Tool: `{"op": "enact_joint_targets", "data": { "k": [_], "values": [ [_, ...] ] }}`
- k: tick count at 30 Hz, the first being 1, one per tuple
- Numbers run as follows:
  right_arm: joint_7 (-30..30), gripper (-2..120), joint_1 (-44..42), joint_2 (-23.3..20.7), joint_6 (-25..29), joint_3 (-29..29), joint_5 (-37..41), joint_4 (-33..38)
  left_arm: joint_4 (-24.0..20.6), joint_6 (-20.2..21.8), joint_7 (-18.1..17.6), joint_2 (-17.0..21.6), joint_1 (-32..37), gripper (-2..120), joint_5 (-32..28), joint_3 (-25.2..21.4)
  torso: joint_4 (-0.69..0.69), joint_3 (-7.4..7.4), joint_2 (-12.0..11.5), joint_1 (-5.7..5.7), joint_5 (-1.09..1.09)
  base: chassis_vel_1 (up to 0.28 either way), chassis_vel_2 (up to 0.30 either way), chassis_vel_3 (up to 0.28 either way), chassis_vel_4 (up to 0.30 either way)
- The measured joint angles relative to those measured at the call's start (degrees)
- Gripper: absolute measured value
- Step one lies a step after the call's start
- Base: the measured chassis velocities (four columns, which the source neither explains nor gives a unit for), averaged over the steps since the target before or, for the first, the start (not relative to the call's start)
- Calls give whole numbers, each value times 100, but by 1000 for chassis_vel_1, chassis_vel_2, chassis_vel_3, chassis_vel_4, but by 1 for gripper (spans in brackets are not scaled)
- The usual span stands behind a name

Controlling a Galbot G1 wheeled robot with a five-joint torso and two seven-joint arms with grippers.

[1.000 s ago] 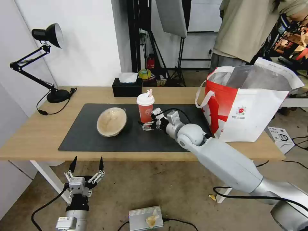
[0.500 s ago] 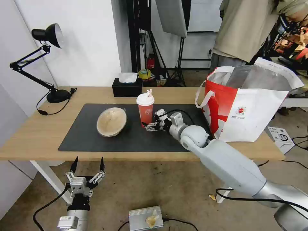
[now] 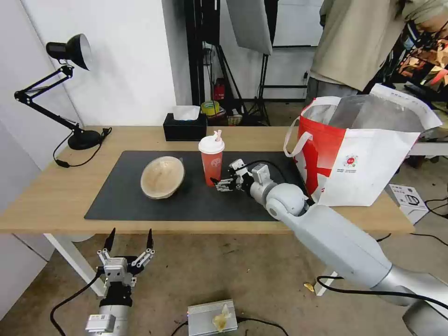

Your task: Pick up the trash from the table and place it into the takeout bag.

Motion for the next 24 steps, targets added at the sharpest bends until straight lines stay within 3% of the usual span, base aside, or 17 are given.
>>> {"op": "enact_joint_targets", "data": {
  "k": [24],
  "values": [
    [-73, 100, 24, 340, 282, -51, -218, -550, 165, -9, 10, -23, -87, 100, 20, 61, 0, 0, 0, 0, -1, 0, 0, 0, 0]
  ]
}}
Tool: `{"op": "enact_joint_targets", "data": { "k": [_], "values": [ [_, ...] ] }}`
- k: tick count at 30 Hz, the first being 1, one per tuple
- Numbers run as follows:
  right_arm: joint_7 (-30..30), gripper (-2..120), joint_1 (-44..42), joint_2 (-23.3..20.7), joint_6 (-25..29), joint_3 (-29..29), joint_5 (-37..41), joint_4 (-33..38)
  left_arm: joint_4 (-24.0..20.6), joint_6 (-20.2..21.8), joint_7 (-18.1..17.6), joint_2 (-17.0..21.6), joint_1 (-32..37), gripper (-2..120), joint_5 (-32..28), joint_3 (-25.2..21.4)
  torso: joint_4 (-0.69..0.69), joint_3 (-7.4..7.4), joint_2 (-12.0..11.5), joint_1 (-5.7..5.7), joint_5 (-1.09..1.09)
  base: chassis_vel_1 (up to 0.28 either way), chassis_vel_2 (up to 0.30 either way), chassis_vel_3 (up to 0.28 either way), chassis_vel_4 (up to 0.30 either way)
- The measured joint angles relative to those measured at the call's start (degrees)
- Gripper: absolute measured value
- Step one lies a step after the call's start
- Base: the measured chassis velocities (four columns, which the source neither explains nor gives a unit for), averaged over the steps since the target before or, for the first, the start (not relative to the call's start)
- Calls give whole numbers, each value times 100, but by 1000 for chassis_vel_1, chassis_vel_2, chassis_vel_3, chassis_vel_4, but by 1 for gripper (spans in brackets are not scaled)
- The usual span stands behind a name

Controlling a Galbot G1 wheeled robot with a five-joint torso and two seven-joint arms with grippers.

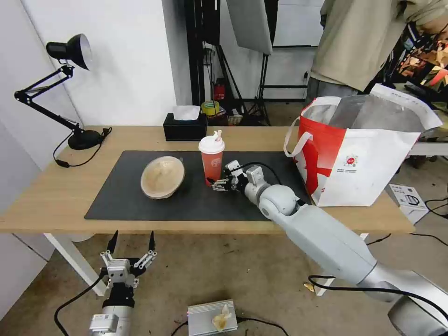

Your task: Pick up the trash from the table and place it into the takeout bag.

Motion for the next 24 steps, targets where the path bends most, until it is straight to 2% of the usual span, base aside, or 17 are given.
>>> {"op": "enact_joint_targets", "data": {
  "k": [24],
  "values": [
    [-81, 100, 30, 323, 312, 44, -230, -691, 109, -18, 10, -15, -72, 100, 6, 31, 0, 0, 0, 0, 0, 0, 0, 0, 0]
  ]
}}
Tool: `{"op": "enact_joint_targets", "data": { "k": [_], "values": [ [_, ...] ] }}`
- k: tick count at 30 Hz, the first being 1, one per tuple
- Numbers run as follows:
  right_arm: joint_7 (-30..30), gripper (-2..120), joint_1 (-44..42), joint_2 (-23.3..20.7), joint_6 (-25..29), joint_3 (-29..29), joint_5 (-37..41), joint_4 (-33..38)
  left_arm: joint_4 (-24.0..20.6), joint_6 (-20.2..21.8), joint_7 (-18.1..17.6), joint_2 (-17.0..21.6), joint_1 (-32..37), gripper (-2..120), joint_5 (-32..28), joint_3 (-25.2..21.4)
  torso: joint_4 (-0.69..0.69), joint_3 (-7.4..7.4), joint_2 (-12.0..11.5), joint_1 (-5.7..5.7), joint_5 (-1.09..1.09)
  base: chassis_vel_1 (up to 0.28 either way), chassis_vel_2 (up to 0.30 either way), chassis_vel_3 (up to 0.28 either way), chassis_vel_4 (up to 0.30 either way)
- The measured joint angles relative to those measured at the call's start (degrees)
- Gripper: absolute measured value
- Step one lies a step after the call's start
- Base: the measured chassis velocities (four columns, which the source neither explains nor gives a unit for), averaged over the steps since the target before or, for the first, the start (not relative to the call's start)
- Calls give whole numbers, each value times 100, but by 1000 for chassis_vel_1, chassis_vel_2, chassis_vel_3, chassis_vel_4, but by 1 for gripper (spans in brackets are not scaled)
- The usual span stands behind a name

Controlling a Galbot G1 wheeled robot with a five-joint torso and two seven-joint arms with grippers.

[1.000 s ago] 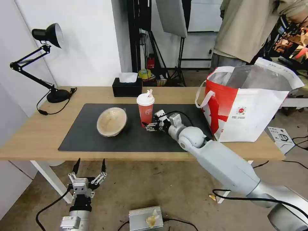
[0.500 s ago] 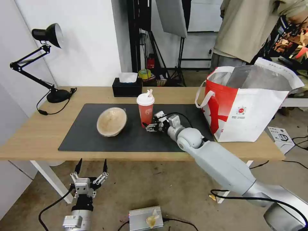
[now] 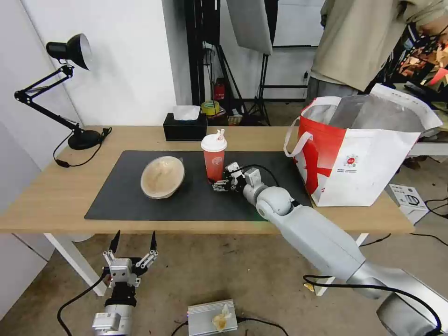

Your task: Pick up the trash from the table and place it into the takeout bag.

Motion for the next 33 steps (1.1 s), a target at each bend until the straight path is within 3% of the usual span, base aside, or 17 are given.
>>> {"op": "enact_joint_targets", "data": {
  "k": [23, 27, 33],
  "values": [
    [-86, 100, 128, 303, 213, 46, -122, -573, 106, -73, 7, -21, -77, 100, 0, 9, 0, 0, 0, 0, 0, 0, 0, 0, 0],
    [-87, 91, 125, 304, 229, 57, -127, -573, 109, -82, 7, -17, -83, 100, 0, 5, 0, 0, 0, 0, 0, 0, 0, 0, 0],
    [-101, 67, 122, 301, 241, 62, -118, -546, 110, -83, 9, -23, -90, 100, 1, 9, 0, 0, 0, 0, 0, 0, 0, 0, 0]
  ]
}}
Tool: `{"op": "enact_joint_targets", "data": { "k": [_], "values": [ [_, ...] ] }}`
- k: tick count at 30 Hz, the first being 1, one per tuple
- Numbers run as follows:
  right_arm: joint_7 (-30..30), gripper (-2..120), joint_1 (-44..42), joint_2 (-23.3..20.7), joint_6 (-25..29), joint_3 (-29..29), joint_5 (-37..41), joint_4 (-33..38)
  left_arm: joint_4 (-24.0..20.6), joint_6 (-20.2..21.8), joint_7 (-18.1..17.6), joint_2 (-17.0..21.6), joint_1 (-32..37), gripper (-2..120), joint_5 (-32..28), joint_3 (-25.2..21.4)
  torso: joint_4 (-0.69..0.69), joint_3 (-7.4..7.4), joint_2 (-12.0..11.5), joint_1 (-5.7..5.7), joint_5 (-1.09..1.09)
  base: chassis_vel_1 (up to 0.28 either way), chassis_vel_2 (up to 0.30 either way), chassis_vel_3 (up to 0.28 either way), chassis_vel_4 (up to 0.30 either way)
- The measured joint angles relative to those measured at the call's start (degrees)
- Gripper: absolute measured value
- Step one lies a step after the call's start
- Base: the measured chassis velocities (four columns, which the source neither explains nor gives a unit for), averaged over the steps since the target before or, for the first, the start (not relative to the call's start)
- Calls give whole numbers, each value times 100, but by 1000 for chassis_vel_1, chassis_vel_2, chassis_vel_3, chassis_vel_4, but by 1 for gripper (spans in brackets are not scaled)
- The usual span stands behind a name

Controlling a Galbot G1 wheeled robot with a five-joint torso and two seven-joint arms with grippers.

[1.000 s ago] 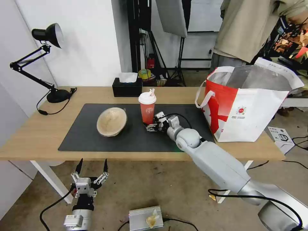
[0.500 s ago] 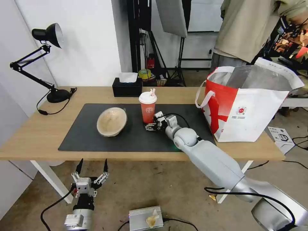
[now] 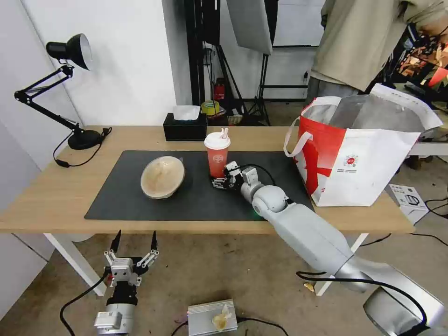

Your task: Pick up the trash from the table and place it into the takeout bag.

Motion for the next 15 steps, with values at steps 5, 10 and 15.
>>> {"op": "enact_joint_targets", "data": {
  "k": [5, 10, 15],
  "values": [
    [-11, 49, 0, -2, 16, 2, 12, 1, 0, 0, 3, -1, 1, 100, 2, 1, 0, 0, 0, 0, 0, 0, 0, 0, 0],
    [-15, 38, 0, -4, 41, 4, 22, 1, 0, -3, 7, 1, 16, 100, 3, 1, 0, 0, 0, 0, 0, 0, 0, 0, 0],
    [-9, 32, 0, -14, 54, 22, 28, 19, -1, -5, 21, -2, 24, 100, 7, 6, 0, 0, 0, 0, 0, 0, 0, 0, 0]
  ]
}}
